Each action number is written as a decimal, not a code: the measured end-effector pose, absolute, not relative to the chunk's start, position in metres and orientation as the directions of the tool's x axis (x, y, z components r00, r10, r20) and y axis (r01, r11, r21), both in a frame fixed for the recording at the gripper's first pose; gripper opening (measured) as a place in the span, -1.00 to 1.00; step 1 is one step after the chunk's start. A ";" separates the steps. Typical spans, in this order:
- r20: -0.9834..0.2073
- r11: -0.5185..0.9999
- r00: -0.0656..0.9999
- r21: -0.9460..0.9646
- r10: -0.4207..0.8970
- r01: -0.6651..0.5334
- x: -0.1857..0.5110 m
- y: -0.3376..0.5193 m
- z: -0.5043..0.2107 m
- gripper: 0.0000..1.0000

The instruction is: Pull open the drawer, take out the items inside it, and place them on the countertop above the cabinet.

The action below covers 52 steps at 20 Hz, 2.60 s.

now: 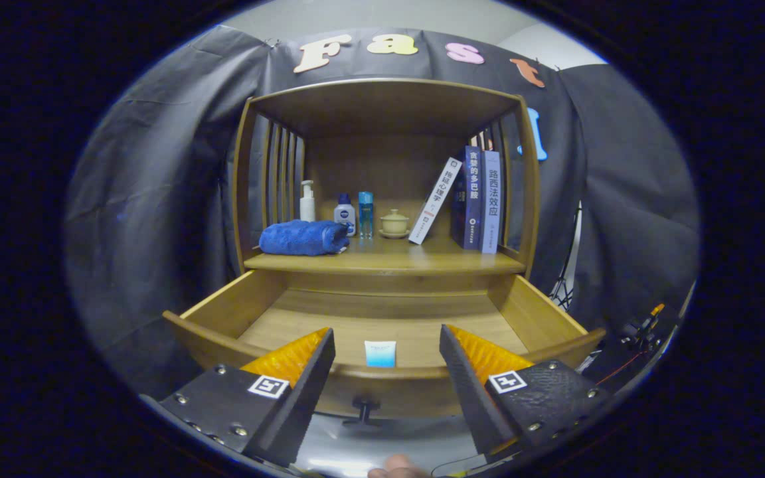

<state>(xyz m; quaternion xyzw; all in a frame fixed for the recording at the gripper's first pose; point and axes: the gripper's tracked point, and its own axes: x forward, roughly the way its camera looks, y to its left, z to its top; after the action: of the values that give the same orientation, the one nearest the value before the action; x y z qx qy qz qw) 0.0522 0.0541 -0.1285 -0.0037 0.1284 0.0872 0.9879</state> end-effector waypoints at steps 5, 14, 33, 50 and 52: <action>-0.436 0.990 0.890 0.018 0.137 -0.143 0.103 0.056 -0.152 0.88; -0.783 0.981 0.614 -0.023 0.104 -0.195 0.133 0.065 -0.243 0.89; -0.795 0.987 0.585 0.125 0.162 -0.103 0.140 0.076 -0.243 -0.14; -0.333 0.972 0.914 0.116 0.230 -0.203 0.231 0.117 -0.087 -0.14; -0.354 0.975 0.910 0.138 0.214 -0.175 0.257 0.120 -0.100 -0.14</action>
<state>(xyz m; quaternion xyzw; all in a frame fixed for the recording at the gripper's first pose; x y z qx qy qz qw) 0.2571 0.1203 -0.0998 0.0517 0.1868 0.0998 0.9759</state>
